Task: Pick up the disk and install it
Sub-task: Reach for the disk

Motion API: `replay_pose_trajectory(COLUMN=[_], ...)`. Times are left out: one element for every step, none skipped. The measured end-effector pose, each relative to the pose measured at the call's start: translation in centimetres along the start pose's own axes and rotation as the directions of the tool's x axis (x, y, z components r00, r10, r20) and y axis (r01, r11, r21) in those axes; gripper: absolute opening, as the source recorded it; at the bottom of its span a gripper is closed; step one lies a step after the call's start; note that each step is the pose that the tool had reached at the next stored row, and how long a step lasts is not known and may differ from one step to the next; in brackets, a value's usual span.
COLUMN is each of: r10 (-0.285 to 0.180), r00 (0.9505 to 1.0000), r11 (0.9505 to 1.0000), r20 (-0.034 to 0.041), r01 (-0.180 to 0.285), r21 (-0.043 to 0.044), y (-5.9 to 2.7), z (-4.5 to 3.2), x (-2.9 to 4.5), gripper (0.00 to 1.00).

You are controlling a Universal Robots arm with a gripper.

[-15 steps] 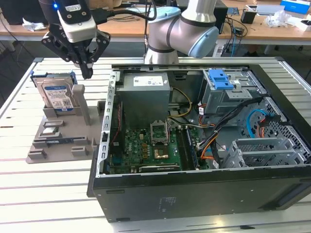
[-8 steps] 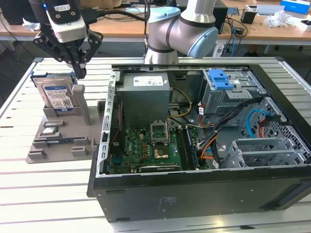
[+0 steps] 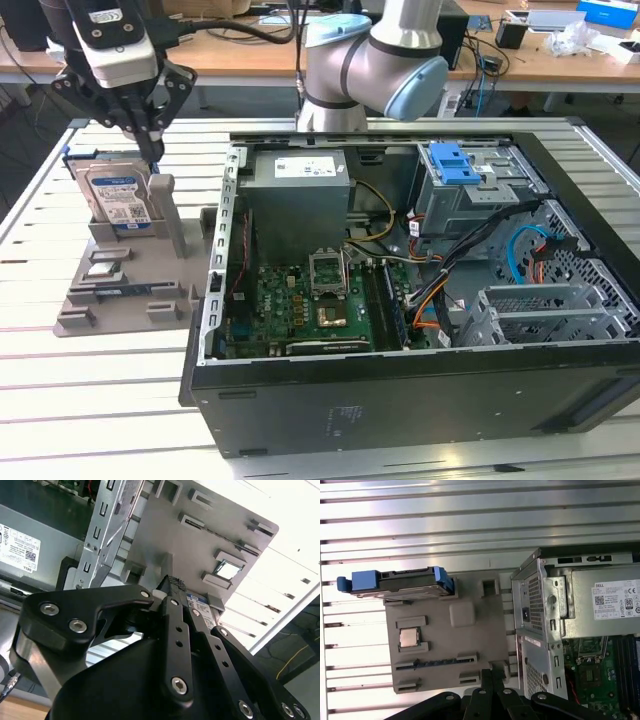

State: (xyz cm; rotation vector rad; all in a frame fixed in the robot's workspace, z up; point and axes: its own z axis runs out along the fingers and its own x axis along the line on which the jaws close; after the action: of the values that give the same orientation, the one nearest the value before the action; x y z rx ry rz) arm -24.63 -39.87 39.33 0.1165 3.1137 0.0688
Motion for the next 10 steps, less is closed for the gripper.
replay_pose_trajectory(r10=[0.0, 0.0, 0.0, 0.0, 0.0, 0.0, 0.0, 0.0, 0.0, 0.0], r00=[1.0, 1.0, 1.0, 1.0, 1.0, 1.0, 1.0, 1.0, 1.0, 1.0], r11=[1.0, 1.0, 1.0, 1.0, 1.0, 1.0, 1.0, 1.0, 1.0, 1.0], r20=[-0.0001, 0.0, 0.0, 0.0, 0.0, 0.0, 0.0, 0.0, 0.0, 0.0001], r01=[0.0, 0.0, 0.0, 0.0, 0.0, 0.0, 0.0, 0.0, 0.0, 0.0], r21=[0.0, 0.0001, 0.0, 0.0, 0.0, 0.0, 0.0, 0.0, 0.0, -0.0001], y=[-0.01, -0.02, -0.03, -0.04, -0.06, -0.07, -0.08, -0.09, -0.11, -0.12], z=[-0.01, -0.01, -0.01, -0.02, -0.02, -0.02, -0.03, -0.03, -0.04, -0.04], x=[0.13, 0.27, 0.43, 0.58, 0.78, 0.92, 1.12, 1.28, 1.49, 1.65], gripper=[0.1, 0.1, 0.1, 0.1, 0.1, 0.1, 0.1, 0.1, 0.1, 0.1])
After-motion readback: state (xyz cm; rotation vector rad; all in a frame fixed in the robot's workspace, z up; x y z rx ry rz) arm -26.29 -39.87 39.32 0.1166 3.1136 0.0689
